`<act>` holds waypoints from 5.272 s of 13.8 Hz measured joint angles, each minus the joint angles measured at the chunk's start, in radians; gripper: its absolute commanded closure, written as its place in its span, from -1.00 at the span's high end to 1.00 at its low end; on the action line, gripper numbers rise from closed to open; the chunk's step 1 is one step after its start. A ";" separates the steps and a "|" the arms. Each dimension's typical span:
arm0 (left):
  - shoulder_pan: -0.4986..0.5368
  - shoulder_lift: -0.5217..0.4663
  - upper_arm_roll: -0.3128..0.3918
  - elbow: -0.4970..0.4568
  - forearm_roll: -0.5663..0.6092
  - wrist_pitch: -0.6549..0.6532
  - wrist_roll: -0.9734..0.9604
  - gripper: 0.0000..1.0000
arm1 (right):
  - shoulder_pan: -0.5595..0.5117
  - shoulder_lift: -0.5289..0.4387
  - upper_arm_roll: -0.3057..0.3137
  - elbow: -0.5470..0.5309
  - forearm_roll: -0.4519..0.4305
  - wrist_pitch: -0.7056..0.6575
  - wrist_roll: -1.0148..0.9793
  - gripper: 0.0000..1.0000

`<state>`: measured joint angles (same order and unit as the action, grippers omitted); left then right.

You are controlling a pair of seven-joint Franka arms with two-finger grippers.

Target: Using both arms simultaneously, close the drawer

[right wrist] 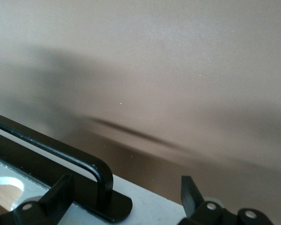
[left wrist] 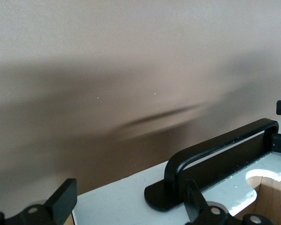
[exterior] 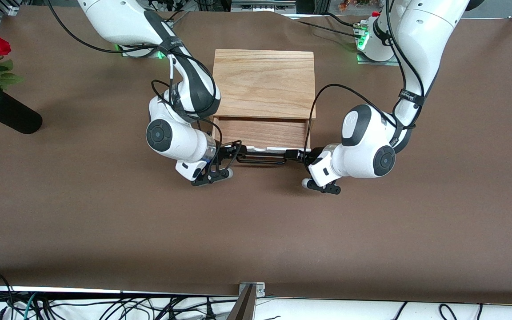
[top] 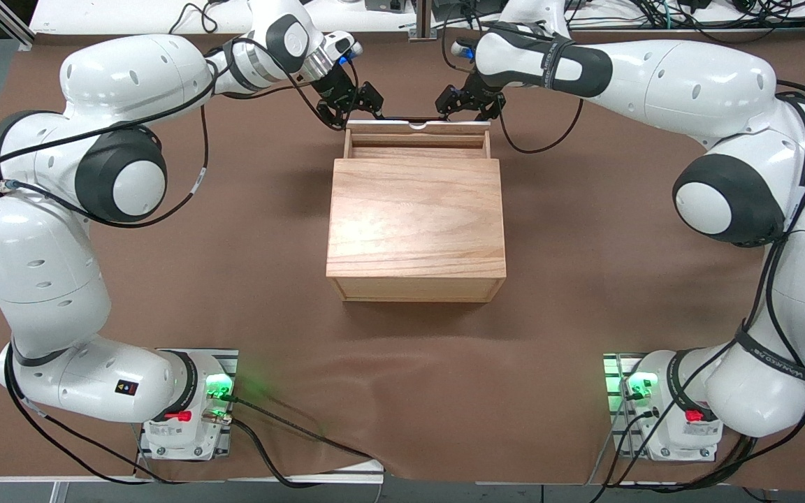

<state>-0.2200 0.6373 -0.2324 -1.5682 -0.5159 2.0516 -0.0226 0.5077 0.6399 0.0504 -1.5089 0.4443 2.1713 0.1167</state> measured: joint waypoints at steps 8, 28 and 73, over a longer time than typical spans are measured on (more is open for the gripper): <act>0.004 0.000 -0.002 0.003 -0.002 -0.095 -0.001 1.00 | 0.000 -0.001 0.001 0.016 0.005 -0.109 0.035 1.00; 0.005 0.000 -0.003 -0.002 -0.002 -0.371 -0.001 1.00 | 0.000 -0.003 0.050 0.020 0.082 -0.359 0.105 1.00; 0.142 -0.602 0.187 -0.028 0.536 -0.412 0.009 1.00 | -0.413 -0.420 -0.098 0.109 -0.455 -0.469 0.059 1.00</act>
